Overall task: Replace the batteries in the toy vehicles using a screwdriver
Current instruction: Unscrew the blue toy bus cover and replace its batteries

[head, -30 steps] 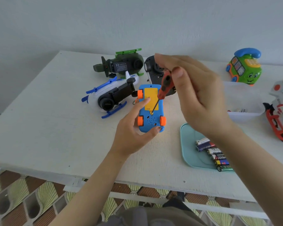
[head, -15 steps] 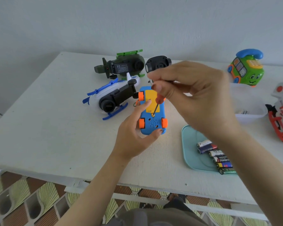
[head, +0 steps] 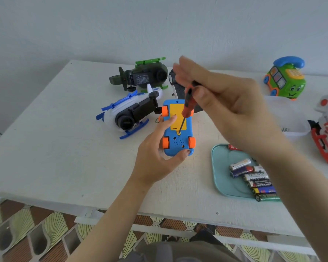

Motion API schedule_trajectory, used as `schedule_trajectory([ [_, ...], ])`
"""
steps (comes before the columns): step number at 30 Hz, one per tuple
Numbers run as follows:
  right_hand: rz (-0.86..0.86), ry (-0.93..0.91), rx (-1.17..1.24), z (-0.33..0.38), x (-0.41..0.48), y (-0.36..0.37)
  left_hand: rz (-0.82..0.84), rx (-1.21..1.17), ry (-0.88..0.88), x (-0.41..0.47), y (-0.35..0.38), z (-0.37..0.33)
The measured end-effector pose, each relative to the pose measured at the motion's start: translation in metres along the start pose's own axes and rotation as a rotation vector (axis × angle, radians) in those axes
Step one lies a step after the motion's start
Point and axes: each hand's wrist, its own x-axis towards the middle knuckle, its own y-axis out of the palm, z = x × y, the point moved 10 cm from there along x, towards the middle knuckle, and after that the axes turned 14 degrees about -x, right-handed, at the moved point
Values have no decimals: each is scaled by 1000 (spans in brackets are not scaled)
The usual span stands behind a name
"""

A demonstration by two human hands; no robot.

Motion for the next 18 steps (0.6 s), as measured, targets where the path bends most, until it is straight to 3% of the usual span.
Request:
schedule_trajectory([
  [3, 9, -24, 13, 2, 1, 1, -5, 38, 0, 0, -1, 3],
  [9, -217, -26, -217, 5, -2, -11, -14, 14, -6, -1, -2, 4],
  [13, -386, -70, -531, 13, -9, -22, -1, -23, -19, -1, -2, 4],
  [15, -370, -102, -556, 14, -10, -22, 0, -18, -17, -1, -2, 4],
  [18, -173, -41, -305, 2, -3, -14, 15, -12, -1, 1, -1, 3],
])
